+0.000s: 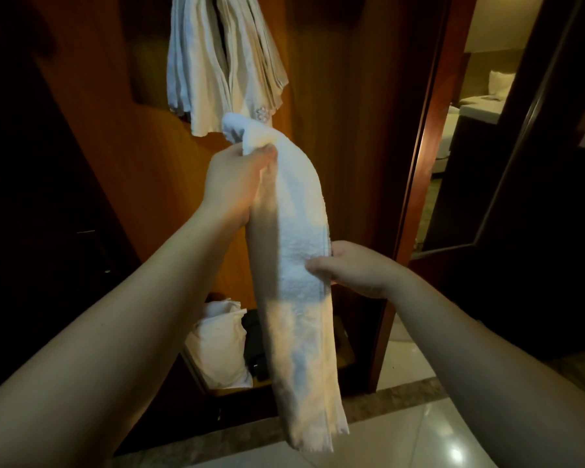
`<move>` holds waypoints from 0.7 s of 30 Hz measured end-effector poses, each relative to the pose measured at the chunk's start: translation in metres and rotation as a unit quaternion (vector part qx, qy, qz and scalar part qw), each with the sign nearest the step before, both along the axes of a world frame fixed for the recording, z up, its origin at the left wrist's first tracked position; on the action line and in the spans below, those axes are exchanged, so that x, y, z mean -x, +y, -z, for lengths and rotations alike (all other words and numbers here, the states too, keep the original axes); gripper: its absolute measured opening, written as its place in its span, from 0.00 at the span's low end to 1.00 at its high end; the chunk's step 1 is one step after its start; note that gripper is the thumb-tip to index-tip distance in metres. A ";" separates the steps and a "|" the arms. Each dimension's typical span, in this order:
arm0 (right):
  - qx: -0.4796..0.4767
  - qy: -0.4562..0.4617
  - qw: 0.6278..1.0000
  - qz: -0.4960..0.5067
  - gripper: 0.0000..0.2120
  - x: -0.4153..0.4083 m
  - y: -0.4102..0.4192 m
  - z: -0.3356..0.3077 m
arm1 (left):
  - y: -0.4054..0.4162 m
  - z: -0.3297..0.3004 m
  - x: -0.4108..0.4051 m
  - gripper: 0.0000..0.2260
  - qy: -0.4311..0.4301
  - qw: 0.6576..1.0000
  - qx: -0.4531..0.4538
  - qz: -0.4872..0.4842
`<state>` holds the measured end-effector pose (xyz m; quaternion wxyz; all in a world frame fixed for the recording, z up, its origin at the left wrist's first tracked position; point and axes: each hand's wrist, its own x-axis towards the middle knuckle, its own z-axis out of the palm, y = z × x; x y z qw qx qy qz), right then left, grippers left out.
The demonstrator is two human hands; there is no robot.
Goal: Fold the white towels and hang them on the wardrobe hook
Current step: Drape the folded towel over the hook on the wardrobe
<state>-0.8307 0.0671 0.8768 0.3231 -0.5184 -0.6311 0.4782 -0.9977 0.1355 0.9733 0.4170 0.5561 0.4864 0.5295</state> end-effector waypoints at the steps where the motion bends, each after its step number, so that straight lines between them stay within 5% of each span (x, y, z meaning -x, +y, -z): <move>1: 0.002 0.032 0.999 0.008 0.33 0.002 -0.001 0.002 | -0.002 -0.004 0.000 0.16 -0.007 1.000 0.001 0.011; 6: 0.052 0.372 0.924 0.079 0.13 0.002 0.002 -0.008 | 0.002 0.017 0.019 0.29 -0.184 0.936 0.174 0.244; 12: 0.067 0.358 0.919 0.147 0.18 -0.015 0.016 -0.024 | -0.012 0.120 0.019 0.45 -0.132 0.886 0.264 0.357; 15: 0.048 0.379 0.911 0.158 0.21 -0.023 0.016 -0.026 | -0.011 0.121 0.017 0.39 -0.092 0.899 0.232 0.361; 18: 0.061 0.441 0.888 0.119 0.29 -0.027 0.008 -0.020 | -0.002 0.107 0.019 0.20 -0.082 0.918 0.181 0.344; 21: 0.102 0.393 0.911 0.073 0.34 -0.020 0.004 -0.006 | 0.002 0.096 0.016 0.17 -0.057 0.920 0.159 0.353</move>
